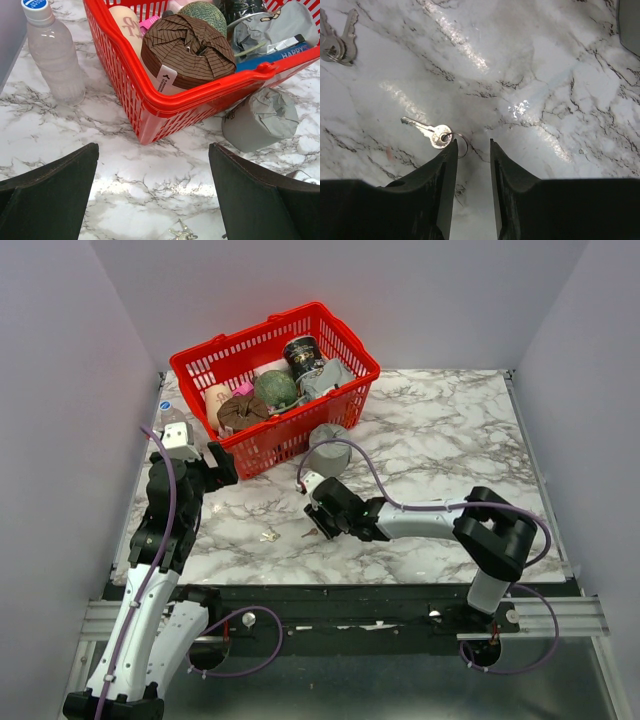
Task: Unlock with the key
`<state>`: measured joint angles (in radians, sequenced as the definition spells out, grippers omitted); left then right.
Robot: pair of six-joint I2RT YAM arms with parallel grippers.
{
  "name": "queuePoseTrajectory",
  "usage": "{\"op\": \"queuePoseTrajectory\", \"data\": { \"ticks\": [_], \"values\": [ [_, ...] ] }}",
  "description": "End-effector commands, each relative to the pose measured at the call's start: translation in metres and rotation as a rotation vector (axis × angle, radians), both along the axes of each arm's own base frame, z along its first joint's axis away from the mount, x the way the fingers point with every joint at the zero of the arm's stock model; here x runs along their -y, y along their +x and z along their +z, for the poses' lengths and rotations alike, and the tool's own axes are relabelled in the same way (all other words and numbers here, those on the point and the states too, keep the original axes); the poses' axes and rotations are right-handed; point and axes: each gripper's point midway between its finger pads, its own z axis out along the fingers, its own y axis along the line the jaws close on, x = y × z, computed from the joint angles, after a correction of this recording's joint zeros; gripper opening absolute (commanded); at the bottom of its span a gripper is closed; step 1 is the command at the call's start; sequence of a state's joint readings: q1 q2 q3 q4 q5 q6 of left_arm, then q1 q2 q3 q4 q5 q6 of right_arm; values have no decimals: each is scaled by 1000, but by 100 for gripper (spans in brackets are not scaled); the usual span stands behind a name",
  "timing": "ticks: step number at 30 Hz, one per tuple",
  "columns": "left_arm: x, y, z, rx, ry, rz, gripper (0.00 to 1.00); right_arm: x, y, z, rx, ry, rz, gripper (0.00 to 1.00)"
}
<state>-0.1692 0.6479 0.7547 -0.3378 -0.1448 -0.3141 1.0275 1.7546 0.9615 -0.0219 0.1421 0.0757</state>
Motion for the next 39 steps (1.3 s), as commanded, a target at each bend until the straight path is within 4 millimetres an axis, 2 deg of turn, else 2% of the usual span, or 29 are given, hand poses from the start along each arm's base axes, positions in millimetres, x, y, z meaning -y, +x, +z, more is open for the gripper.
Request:
{"op": "queuePoseTrajectory", "data": {
  "ticks": [1, 12, 16, 17, 19, 20, 22, 23, 26, 35, 38, 39],
  "values": [
    [-1, 2, 0, 8, 6, 1, 99, 4, 7, -6, 38, -67, -22, 39],
    [-2, 2, -1, 4, 9, 2, 99, -4, -1, -7, 43, -74, 10, 36],
    [-2, 2, -2, 2, 10, 2, 99, -3, -1, -13, 33, -89, 6, 35],
    [-2, 2, -2, 4, 11, 3, 99, -3, -1, -13, 30, -90, 2, 31],
    [-2, 2, -2, 2, 9, 2, 99, -5, -3, -14, 21, -82, 4, 29],
    [-2, 2, -1, 7, 10, 2, 99, -6, -3, -13, 22, -78, 7, 22],
    [-1, 2, -1, 7, 9, -3, 99, -6, -2, -13, 22, -77, -3, 16],
    [-1, 2, 0, 8, 12, -2, 99, -6, -2, -10, 25, -69, -6, 10],
    [0, 2, -1, 8, 11, -13, 99, -3, 1, -4, 41, -61, -35, 1],
    [4, 0, 1, 17, 13, -40, 99, 2, 2, 40, 97, 56, -89, 1],
    [12, -1, 4, 27, 5, -81, 99, 5, 3, 52, 117, 80, -99, 1],
    [21, -1, 6, 35, -3, -132, 99, 7, 3, 55, 124, 83, -103, 1]
  ]
}}
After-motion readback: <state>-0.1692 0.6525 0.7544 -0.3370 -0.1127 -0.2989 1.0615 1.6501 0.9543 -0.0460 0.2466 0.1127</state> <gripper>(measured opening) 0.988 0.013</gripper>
